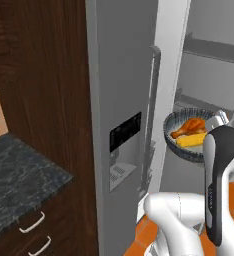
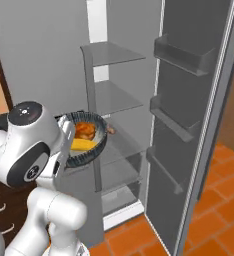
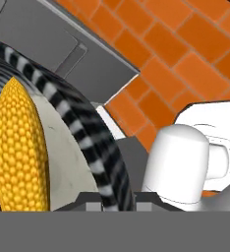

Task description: Pick the chicken drumstick and corn from their plates and place them in the bowl. Then put the bowl in the fridge.

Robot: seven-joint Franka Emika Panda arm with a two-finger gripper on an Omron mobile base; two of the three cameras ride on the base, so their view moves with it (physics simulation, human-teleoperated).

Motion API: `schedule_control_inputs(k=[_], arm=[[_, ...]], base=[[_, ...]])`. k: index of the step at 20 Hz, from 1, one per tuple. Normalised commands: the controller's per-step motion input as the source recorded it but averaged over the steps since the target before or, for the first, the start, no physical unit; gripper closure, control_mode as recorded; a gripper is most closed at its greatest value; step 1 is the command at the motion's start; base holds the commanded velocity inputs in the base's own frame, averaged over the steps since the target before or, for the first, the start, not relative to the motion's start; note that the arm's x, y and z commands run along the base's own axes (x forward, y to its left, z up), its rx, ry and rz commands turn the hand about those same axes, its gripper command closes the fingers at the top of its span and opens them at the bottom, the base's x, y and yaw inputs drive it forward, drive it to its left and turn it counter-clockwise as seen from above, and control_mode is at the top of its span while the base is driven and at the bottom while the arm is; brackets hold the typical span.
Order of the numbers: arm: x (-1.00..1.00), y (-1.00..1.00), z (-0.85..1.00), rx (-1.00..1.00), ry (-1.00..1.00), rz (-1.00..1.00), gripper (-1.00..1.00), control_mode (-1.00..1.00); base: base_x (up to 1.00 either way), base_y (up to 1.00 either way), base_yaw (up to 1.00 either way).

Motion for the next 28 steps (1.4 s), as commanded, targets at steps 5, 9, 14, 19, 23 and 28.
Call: schedule_control_inputs(k=[5,9,14,19,23,28], arm=[[0.00,0.00,0.00,0.00,0.00,0.00,1.00,1.00],[0.00,0.00,0.00,0.00,0.00,0.00,1.00,1.00],[0.00,0.00,0.00,0.00,0.00,0.00,1.00,1.00],[0.00,0.00,0.00,0.00,0.00,0.00,1.00,1.00],[0.00,0.00,0.00,0.00,0.00,0.00,1.00,1.00],[0.00,0.00,0.00,0.00,0.00,0.00,1.00,1.00]], base=[[-0.02,-0.84,0.33],[0.53,-0.38,0.21],[0.74,-0.31,0.24],[0.85,0.00,0.30],[0.76,-0.31,0.32],[0.72,-0.26,0.31]])
